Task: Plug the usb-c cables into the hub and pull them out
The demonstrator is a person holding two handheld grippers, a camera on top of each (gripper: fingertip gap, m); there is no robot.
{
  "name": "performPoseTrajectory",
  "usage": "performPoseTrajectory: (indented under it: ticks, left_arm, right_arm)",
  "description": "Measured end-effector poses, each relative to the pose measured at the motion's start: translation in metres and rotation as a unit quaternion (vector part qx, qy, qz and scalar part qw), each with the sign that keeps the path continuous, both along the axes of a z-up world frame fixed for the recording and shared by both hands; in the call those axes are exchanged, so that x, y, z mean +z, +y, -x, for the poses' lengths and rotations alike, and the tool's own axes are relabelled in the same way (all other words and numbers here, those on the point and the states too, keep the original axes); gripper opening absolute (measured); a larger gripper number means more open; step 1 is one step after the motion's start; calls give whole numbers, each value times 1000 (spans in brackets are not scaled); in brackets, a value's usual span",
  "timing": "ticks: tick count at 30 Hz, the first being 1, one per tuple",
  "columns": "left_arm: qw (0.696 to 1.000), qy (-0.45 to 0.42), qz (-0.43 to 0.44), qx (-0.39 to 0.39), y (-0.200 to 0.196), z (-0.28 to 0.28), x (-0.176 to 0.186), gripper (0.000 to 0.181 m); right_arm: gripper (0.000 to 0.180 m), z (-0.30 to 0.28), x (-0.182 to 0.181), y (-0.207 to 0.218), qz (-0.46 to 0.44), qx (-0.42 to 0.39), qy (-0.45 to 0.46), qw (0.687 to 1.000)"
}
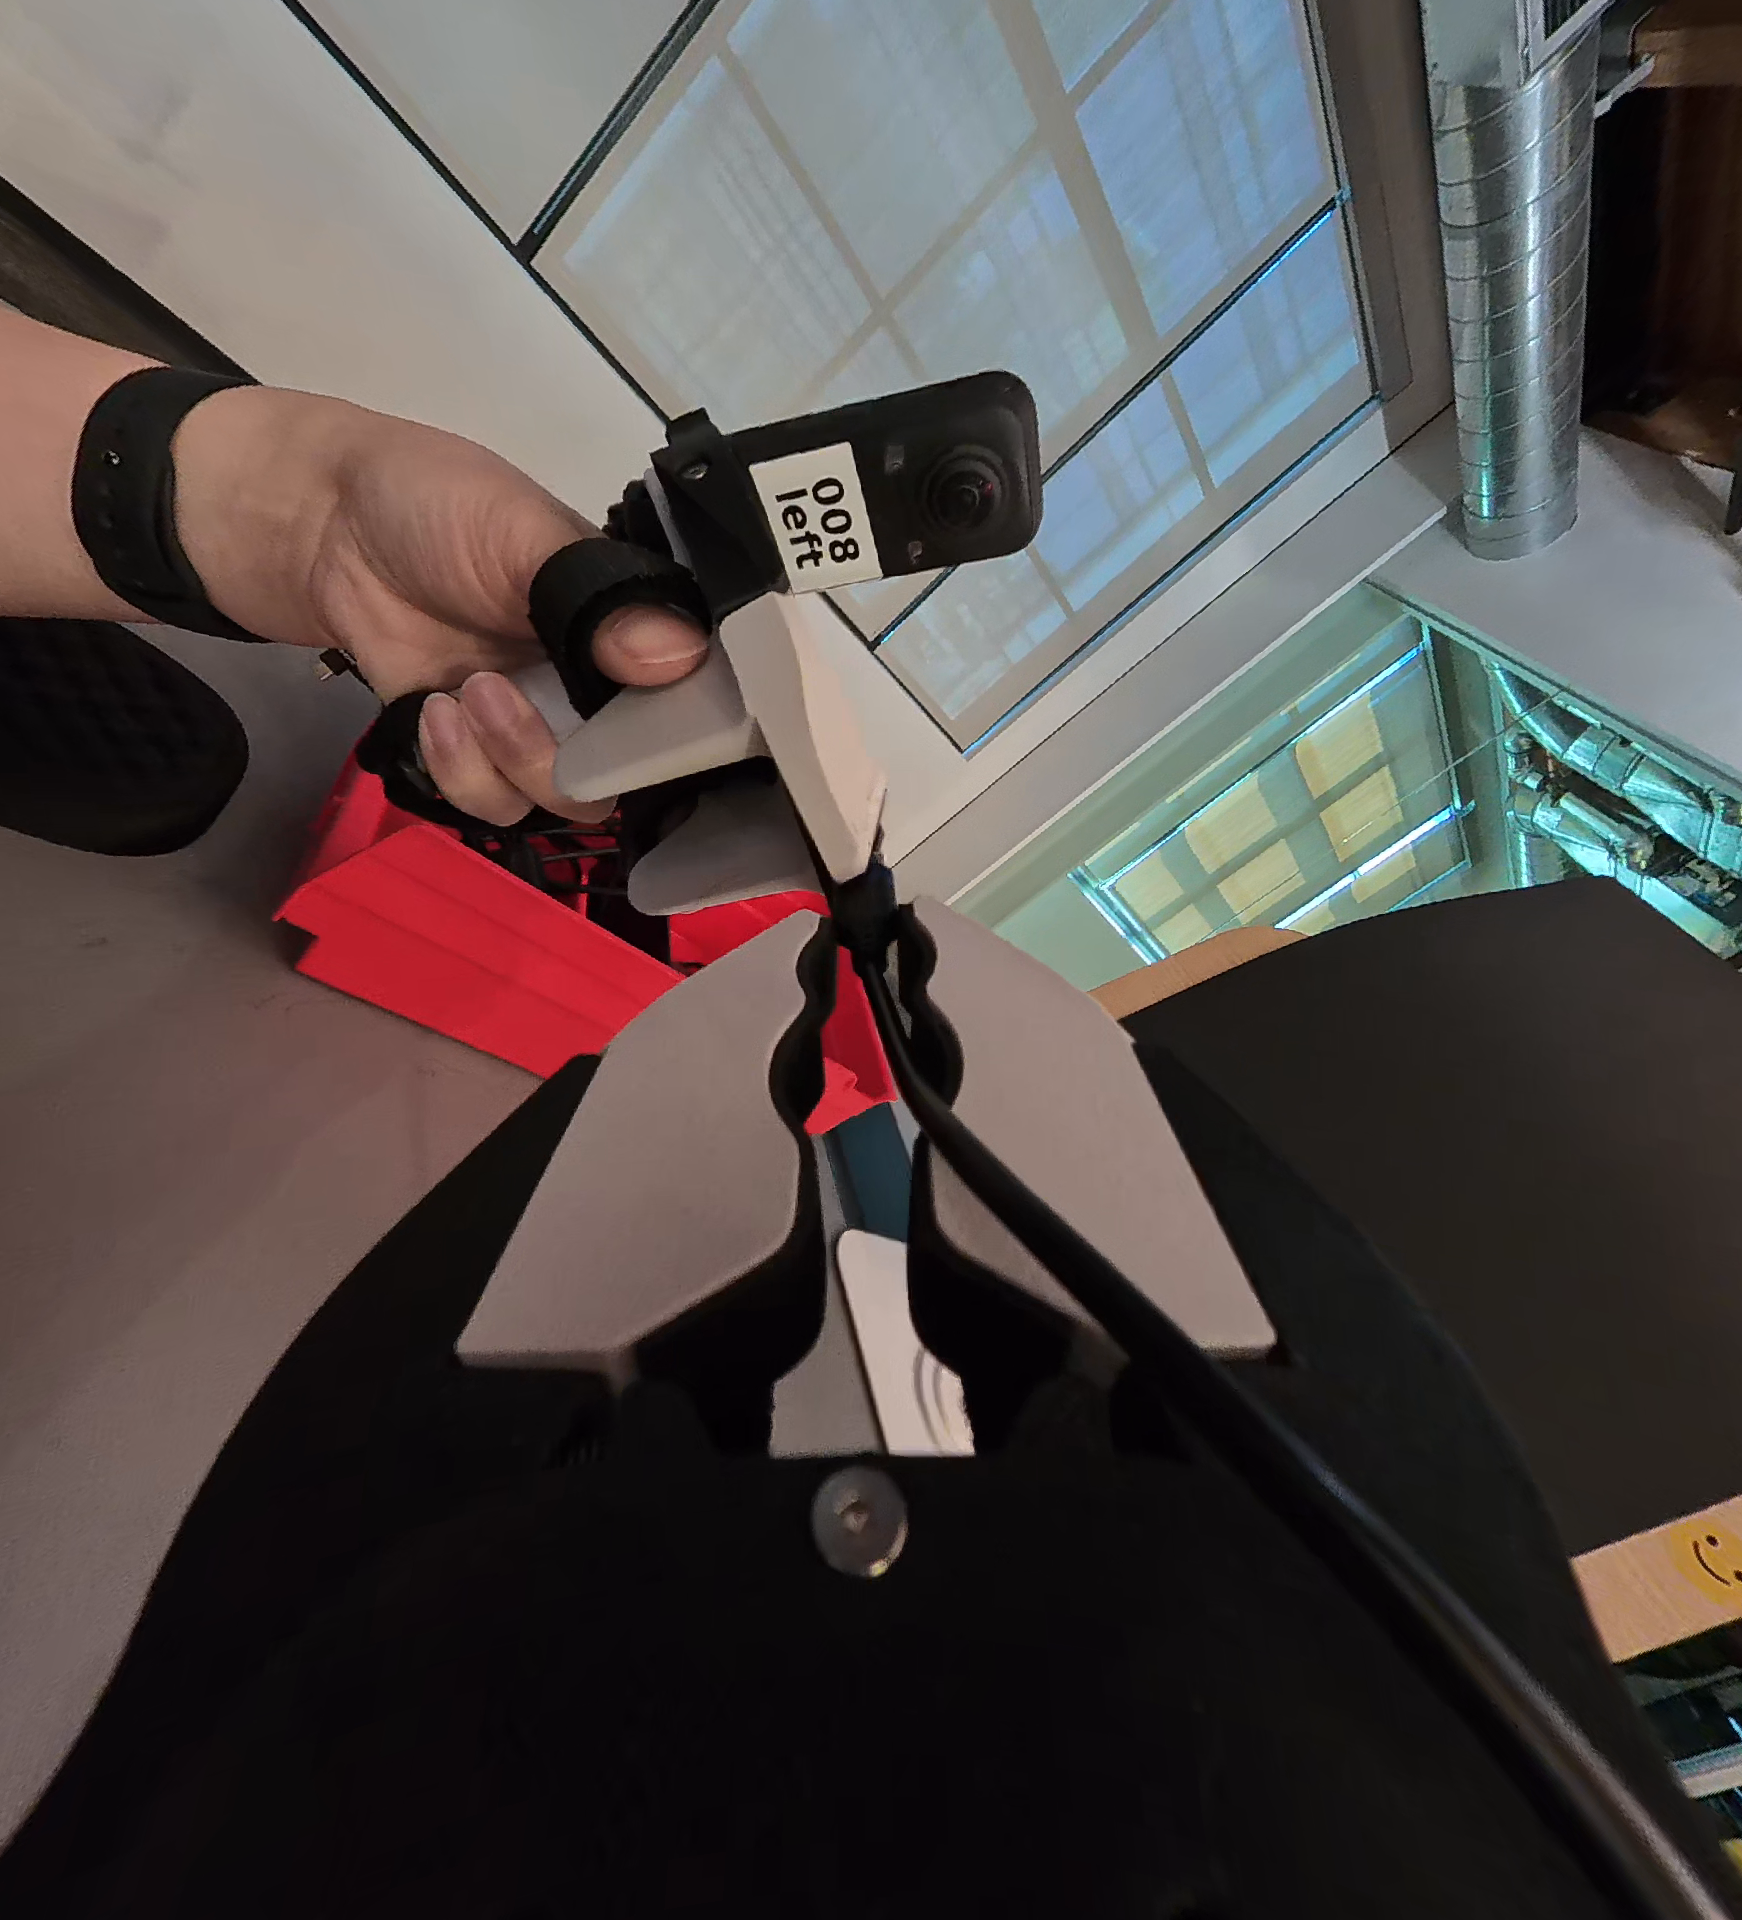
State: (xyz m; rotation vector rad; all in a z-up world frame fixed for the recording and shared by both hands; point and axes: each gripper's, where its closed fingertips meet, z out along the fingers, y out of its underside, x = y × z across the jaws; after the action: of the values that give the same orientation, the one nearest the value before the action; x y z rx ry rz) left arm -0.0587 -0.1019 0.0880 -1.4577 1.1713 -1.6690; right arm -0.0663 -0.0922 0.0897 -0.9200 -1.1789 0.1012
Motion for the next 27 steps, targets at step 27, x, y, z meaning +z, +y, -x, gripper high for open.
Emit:
performPoseTrajectory:
  ticks: [27]
  left_arm:
    - [1000,-2,12,-2,5,-2,-1,6]
  right_arm:
    - [12,0,1,0,-16,-9,8,1000]
